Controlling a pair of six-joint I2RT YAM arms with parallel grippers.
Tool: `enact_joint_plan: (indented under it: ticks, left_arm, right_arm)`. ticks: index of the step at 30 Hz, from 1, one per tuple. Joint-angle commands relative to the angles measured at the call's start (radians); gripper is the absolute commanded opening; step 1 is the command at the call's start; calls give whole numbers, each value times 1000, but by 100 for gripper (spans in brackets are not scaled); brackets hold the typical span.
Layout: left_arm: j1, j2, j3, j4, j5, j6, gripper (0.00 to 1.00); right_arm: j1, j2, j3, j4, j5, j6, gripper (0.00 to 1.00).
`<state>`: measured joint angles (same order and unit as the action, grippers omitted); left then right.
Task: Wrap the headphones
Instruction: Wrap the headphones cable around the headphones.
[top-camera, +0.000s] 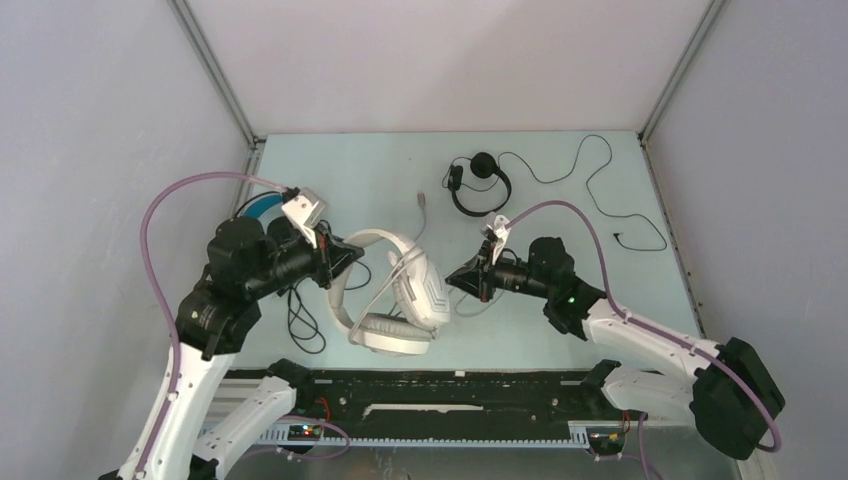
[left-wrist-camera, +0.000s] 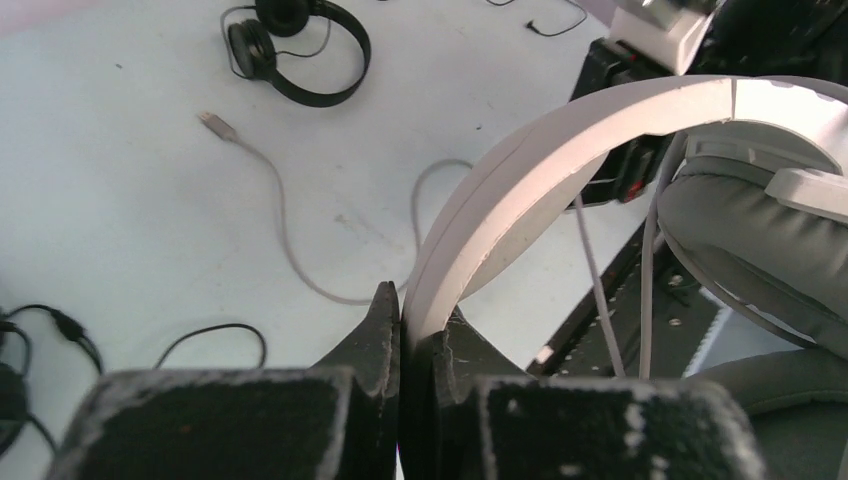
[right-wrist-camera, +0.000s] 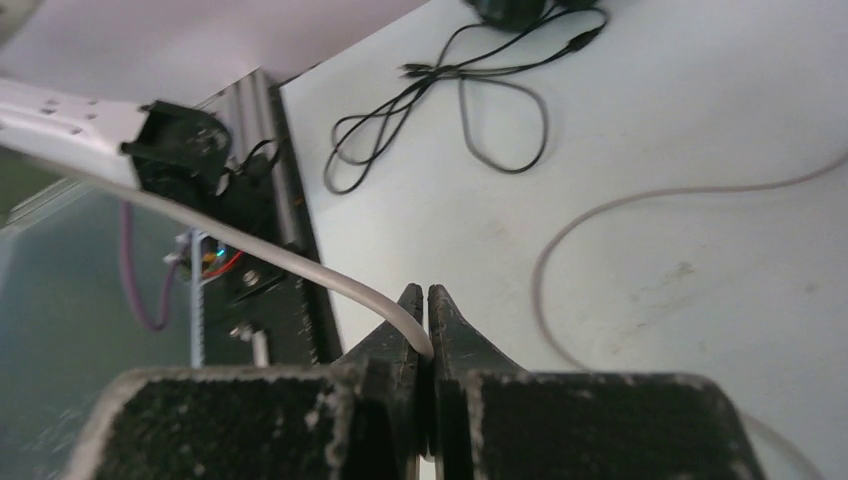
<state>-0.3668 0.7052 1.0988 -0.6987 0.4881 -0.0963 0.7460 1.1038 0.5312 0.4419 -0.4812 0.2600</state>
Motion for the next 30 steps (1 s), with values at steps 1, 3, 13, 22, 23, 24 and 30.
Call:
enact_joint_plan:
  ticks: [1,3,13,22,23,24,30]
  left_arm:
    - [-37,-38,-31,8,-68,163,0]
    - [-78,-33,-40,-9,-145,246,0]
    - [-188,-82,-115,3,-201,510,0]
    - [-226,-78,-153,-6,-265,649,0]
    - [-233,-73,-157,-6,-277,664,0]
    - [-242,-64,-160,-10,-292,680,0]
    - [-285,-35,-179,19,-362,716,0]
  right_arm:
    - [-53,-59,72,-175,-202,115,0]
    - [-55,-81,102,-250,-244,120,0]
    - [-68,-84,252,-437,-352,192,0]
    - [-76,-27,302,-374,-478,342,0]
    - [-77,-20,306,-362,-487,358,0]
    - [-79,-10,312,-352,-493,373,0]
    - [-87,20,346,-346,-493,422,0]
